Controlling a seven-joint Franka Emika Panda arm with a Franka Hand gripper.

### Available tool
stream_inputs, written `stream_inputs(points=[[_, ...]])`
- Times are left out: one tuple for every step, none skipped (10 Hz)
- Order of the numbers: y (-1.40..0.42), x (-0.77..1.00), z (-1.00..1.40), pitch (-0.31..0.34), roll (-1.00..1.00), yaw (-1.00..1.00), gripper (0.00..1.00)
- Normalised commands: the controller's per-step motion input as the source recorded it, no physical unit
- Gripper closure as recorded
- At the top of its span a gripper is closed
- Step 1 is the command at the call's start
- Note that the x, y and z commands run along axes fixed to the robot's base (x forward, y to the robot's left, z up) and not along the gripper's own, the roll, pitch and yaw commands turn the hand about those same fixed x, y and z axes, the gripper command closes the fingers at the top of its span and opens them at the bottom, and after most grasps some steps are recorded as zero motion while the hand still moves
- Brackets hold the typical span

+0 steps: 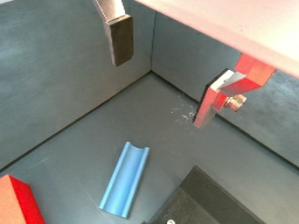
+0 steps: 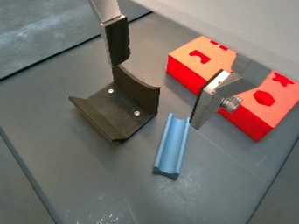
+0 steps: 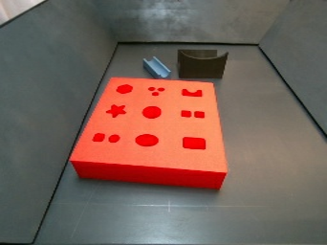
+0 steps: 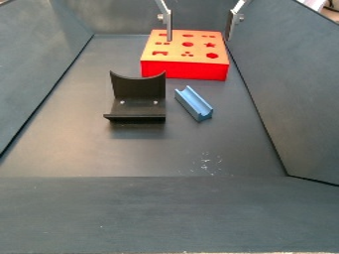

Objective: Pick up the arch object. Move up. Place the arch object on the fixture. Regrasp the arch object. Move to above the board. Insert the arch object.
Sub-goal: Pick up the arch object.

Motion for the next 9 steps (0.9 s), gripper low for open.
stream_inputs(points=[[-0.05,-0.03,-0.05,-0.070,0.00,0.05,0.00],[0.00,0.00,-0.02,-0.019,-0.06,0.00,0.00],[0.00,-0.49,-0.52,-0.084,-0.09,-0.03,0.00],[-0.06,0.09,-0.50,0.007,-0.10,0.94,0.00],[-0.06,0.09,-0.49,0.021,-0.09,0.95,0.00],[-0.07,0.07,-0.51,0.050,-0.08,0.94,0.00],[-0.09,0.05,-0.48,0.043,-0.10,0.91,0.00],[-0.12,0.11,-0.52,0.034,-0.10,0.88,0.00],[-0.25,0.14,-0.55,0.033,-0.12,0.73,0.00]])
